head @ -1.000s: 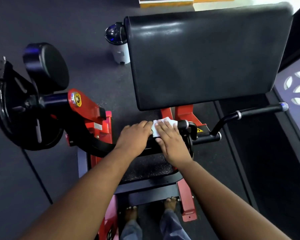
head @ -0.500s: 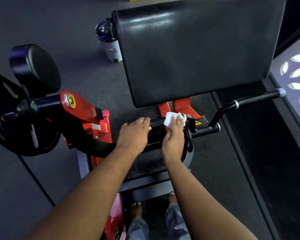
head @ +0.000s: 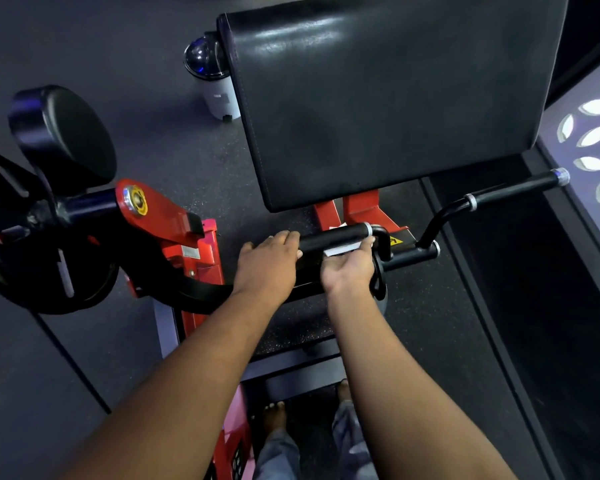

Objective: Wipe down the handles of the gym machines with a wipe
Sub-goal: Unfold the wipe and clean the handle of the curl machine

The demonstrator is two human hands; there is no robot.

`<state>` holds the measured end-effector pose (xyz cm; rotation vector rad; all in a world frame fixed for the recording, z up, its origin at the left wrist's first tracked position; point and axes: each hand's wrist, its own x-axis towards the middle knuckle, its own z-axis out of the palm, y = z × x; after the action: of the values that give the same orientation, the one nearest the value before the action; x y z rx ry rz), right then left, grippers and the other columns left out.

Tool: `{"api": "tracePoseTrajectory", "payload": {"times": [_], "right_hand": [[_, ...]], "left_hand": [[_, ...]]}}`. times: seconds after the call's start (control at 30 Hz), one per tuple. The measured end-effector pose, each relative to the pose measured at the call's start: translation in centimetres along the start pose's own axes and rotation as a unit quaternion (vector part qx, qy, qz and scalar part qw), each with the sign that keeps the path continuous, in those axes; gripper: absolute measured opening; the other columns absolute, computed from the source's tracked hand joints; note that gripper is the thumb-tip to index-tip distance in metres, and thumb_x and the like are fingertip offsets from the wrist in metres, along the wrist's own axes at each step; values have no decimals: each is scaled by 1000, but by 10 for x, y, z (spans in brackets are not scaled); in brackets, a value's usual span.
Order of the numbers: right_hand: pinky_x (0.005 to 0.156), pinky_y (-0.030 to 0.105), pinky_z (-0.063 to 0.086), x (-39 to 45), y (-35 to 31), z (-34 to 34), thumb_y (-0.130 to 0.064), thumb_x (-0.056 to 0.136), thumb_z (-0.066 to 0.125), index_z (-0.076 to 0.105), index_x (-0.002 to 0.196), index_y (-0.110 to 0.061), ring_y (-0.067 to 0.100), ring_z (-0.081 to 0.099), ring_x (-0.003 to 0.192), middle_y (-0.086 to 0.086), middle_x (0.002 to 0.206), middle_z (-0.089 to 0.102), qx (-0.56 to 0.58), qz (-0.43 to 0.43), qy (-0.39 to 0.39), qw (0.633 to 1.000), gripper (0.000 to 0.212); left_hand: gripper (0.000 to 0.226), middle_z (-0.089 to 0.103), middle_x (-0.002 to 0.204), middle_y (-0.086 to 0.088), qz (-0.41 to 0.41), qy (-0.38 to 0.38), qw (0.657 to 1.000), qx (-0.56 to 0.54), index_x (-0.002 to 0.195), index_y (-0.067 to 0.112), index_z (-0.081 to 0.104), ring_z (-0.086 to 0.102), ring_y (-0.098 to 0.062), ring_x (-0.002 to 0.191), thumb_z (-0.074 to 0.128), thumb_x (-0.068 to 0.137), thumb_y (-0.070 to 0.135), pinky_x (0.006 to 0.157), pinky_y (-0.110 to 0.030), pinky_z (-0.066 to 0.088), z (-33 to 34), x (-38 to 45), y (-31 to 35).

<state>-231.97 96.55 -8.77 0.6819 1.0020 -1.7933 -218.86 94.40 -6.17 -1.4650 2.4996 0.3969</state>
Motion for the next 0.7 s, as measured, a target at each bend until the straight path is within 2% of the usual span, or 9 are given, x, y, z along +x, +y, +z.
{"api": "tracePoseTrajectory", "payload": {"times": [0.07,0.17,0.27,0.3,0.43,0.5,0.6,0.7], "right_hand": [[114,38,41,-3,18,-2,-65,97,46,59,138,-10,27,60,127,14,138,63,-23,64,-55,996,70],[103,34,45,-14,25,-4,-75,92,43,53,143,-9,29,60,120,16,141,59,-40,111,-126,985,84],[113,42,42,11,1,1,-69,95,45,62,130,-12,27,61,121,12,125,68,23,61,-101,993,69],[115,42,40,15,-2,2,-68,96,45,64,128,-12,25,61,122,11,126,68,33,54,-87,994,67],[120,42,33,-4,27,-8,-72,93,45,56,142,-6,30,57,130,20,138,61,-73,117,-134,981,83],[117,41,37,-3,18,-10,-70,95,44,59,137,-5,31,57,129,19,135,64,-77,116,-129,982,79],[113,45,44,15,-7,-2,-61,97,52,65,129,-10,26,62,124,12,126,70,-7,44,-70,997,62],[99,40,54,5,11,-5,-52,98,57,62,132,-5,26,70,109,14,120,72,-94,46,-62,993,58]], "left_hand": [[45,40,161,1,-6,-7,1000,-1,154,22,34,47,-20,142,39,110,31,111,-53,39,-2,1,1],[47,38,163,1,-11,-14,1000,3,156,22,33,44,-21,144,35,111,35,113,-54,37,-3,1,3],[45,39,162,1,-9,-10,1000,6,155,21,34,47,-21,142,37,111,31,112,-55,38,-3,1,2],[45,39,162,1,-10,-11,1000,6,154,21,35,48,-21,141,38,111,31,111,-55,39,-3,1,3],[47,37,162,1,-14,-13,1000,6,156,21,33,46,-22,143,37,110,33,113,-56,37,-4,-1,5],[47,38,162,1,-11,-12,1000,8,156,21,33,46,-22,143,35,110,33,113,-56,37,-5,-1,4],[44,38,163,1,-11,-15,1000,1,154,21,34,47,-22,142,36,111,32,112,-56,38,-4,0,3],[47,35,164,1,-14,-21,1000,1,157,21,32,44,-22,145,37,110,32,114,-57,36,-5,-1,5]]}}
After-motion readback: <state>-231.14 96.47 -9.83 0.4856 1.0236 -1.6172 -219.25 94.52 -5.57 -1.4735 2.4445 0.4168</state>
